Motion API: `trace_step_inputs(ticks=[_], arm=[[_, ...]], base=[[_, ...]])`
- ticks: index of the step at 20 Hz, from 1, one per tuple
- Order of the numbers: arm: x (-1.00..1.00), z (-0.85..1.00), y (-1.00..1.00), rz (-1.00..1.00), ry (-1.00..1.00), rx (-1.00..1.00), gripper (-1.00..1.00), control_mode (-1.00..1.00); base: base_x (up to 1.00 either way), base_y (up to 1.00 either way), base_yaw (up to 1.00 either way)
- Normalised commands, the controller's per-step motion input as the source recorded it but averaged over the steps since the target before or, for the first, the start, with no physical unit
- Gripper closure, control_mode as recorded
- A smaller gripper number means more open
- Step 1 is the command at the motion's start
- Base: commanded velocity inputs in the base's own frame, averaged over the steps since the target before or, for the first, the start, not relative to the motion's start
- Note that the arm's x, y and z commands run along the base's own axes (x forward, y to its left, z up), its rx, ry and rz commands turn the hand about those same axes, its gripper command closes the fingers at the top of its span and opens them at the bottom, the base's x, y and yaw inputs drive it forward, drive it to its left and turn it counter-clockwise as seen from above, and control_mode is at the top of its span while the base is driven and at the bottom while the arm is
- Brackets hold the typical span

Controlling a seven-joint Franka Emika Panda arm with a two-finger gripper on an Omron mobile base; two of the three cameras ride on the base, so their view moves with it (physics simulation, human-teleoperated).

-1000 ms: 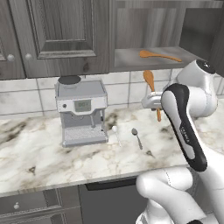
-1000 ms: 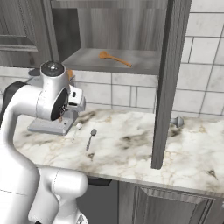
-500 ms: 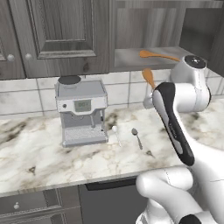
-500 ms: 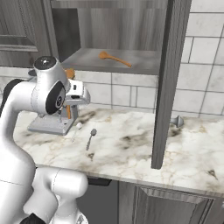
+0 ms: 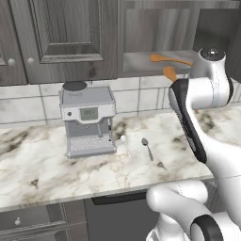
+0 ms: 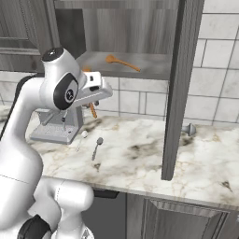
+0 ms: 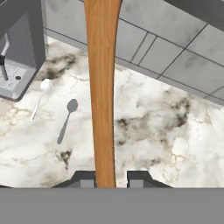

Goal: Organize the utensils by type. Pick up the wooden spoons from the counter and place them in the open cabinet. Then pick up the metallic utensils from the counter and place them in the open drawer.

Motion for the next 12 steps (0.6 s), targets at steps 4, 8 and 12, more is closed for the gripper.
trace_step_inputs(ticks=[4, 8, 12], arm=[[0.05, 0.26, -0.45, 0.0, -0.01, -0.19, 1.0, -1.0], [0.0, 0.37, -0.31, 0.0, -0.03, -0.1, 1.0, -1.0], [0.11, 0.36, -0.13, 0.0, -0.02, -0.01, 1.0, -1.0]], base=[[0.0, 0.0, 0.0], [0.0, 0.0, 0.0], [0.0, 0.0, 0.0]])
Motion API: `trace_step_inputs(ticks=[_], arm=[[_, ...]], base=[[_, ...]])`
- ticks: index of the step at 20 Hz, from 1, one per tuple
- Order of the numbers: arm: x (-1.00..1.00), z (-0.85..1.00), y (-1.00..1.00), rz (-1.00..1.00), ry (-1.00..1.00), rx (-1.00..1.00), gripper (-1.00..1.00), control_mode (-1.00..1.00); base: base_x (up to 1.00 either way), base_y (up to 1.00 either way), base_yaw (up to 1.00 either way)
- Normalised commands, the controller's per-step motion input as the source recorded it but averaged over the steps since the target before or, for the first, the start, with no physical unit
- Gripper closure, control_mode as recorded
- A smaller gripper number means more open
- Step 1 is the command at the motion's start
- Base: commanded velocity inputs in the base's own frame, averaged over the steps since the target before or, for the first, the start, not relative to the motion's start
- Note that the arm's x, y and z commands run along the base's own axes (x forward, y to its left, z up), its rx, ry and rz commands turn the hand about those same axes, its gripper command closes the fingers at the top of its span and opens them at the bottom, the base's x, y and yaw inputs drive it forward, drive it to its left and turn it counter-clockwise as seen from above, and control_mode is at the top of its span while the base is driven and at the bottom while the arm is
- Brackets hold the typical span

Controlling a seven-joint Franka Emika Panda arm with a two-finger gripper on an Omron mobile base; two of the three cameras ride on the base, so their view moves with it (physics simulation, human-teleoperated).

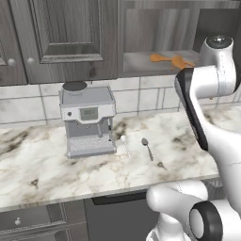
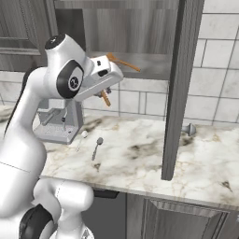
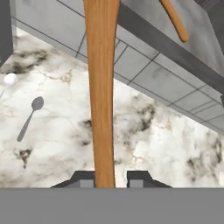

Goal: Organize the utensils by type. Pick up the wooden spoons from the counter and place them in the open cabinet. Then pick up the metallic utensils from the counter and place them in the open drawer.

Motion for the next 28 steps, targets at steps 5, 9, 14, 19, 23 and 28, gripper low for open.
trace_step_inputs(ticks=[5, 9, 14, 19, 23, 28], arm=[[0.41, 0.04, -0.05, 0.0, 0.0, 0.0, 1.0, -1.0], [0.52, 0.0, -0.11, 0.0, -0.03, -0.06, 1.0, -1.0], [0.58, 0.02, -0.12, 0.0, -0.04, -0.1, 1.0, -1.0], [0.59, 0.16, -0.17, 0.04, 0.0, -0.07, 1.0, -1.0], [0.41, 0.3, -0.03, 0.09, 0.0, 0.0, 1.0, -1.0], [0.44, 0.09, 0.0, 0.14, 0.0, 0.0, 1.0, -1.0]], base=[[0.0, 0.0, 0.0], [0.0, 0.0, 0.0], [0.0, 0.0, 0.0], [0.0, 0.0, 0.0], [0.0, 0.0, 0.0], [0.0, 0.0, 0.0]])
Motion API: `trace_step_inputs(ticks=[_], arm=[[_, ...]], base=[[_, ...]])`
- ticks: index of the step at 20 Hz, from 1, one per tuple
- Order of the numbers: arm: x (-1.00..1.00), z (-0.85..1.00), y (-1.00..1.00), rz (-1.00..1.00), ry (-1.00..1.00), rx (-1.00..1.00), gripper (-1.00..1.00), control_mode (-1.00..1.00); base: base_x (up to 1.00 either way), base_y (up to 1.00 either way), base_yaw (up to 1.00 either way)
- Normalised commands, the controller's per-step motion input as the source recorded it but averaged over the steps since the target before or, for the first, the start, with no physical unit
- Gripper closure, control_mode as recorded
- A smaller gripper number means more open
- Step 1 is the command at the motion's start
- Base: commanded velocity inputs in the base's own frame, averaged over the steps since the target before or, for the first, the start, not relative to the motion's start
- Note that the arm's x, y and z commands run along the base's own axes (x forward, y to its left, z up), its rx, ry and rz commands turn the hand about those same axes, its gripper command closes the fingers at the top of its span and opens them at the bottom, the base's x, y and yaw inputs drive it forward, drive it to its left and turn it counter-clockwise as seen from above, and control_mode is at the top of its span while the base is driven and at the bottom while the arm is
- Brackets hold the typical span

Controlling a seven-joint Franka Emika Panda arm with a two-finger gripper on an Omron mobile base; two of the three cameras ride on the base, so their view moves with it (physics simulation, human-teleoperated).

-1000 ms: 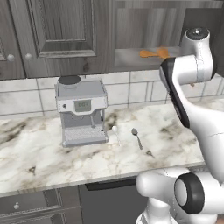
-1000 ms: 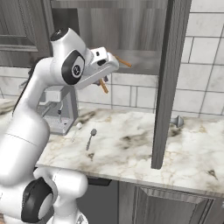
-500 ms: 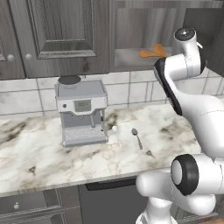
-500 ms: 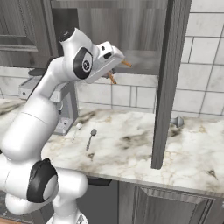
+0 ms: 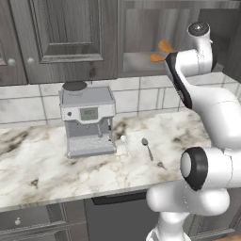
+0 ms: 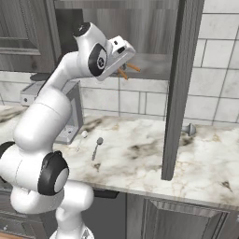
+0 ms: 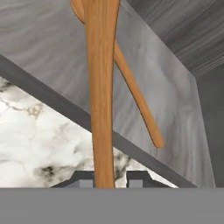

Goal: Organize the utensils by type. Pick up the wooden spoons from the counter and place them in the open cabinet. Then pick up the metallic utensils from the counter and place them in the open drawer.

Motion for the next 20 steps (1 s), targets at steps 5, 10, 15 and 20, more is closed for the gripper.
trace_step_inputs(ticks=[5, 10, 15, 20], arm=[[0.56, 0.0, 0.0, 0.19, 0.0, -0.05, 1.0, -1.0], [0.56, 0.02, 0.0, 0.2, 0.0, -0.06, 1.0, -1.0], [0.47, 0.0, 0.0, 0.18, 0.0, -0.08, 1.0, -1.0], [0.48, 0.0, 0.0, 0.15, 0.0, -0.09, 1.0, -1.0]], base=[[0.0, 0.0, 0.0], [0.0, 0.0, 0.0], [0.0, 0.0, 0.0], [0.0, 0.0, 0.0]])
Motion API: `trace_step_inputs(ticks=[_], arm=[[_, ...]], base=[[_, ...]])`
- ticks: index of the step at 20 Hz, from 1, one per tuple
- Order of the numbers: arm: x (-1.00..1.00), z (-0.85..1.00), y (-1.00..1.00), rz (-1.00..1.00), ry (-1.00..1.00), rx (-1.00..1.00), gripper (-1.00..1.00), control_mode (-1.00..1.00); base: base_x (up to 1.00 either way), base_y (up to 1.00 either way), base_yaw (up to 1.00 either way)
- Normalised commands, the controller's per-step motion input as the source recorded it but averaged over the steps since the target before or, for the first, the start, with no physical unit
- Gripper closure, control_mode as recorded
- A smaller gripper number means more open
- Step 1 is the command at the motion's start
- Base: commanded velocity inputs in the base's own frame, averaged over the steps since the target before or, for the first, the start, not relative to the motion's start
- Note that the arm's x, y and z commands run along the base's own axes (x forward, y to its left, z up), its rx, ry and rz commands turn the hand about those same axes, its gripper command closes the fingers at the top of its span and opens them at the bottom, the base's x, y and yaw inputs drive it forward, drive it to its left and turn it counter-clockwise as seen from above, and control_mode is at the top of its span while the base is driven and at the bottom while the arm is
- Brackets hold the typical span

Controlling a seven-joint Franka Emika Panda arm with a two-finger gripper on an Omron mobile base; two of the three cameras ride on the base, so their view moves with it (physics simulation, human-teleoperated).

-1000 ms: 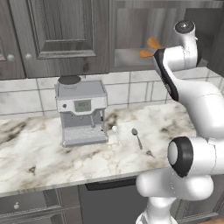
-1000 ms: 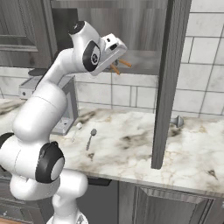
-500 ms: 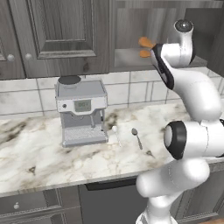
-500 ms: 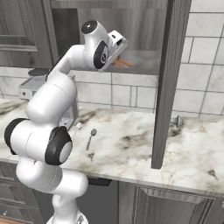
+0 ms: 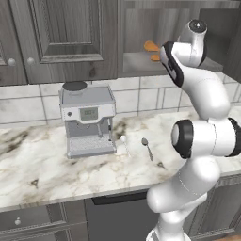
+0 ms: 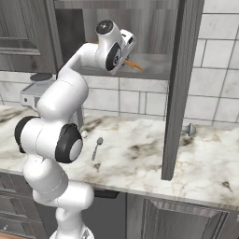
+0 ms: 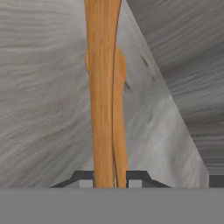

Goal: Organize the utensils by type. Pick up the wooden spoons from the counter and place them in the open cabinet. Then pick up the metallic utensils from the counter and place them in the open drawer.

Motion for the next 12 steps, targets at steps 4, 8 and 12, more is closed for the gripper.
trace_step_inputs(ticks=[4, 8, 12], arm=[[0.29, 0.0, 0.0, 0.09, 0.0, -0.06, 1.0, -1.0], [0.13, 0.0, 0.0, 0.05, -0.02, -0.03, 1.0, -1.0], [0.01, 0.0, 0.0, 0.01, -0.06, -0.05, -1.0, -1.0]], base=[[0.0, 0.0, 0.0], [0.0, 0.0, 0.0], [0.0, 0.0, 0.0]])
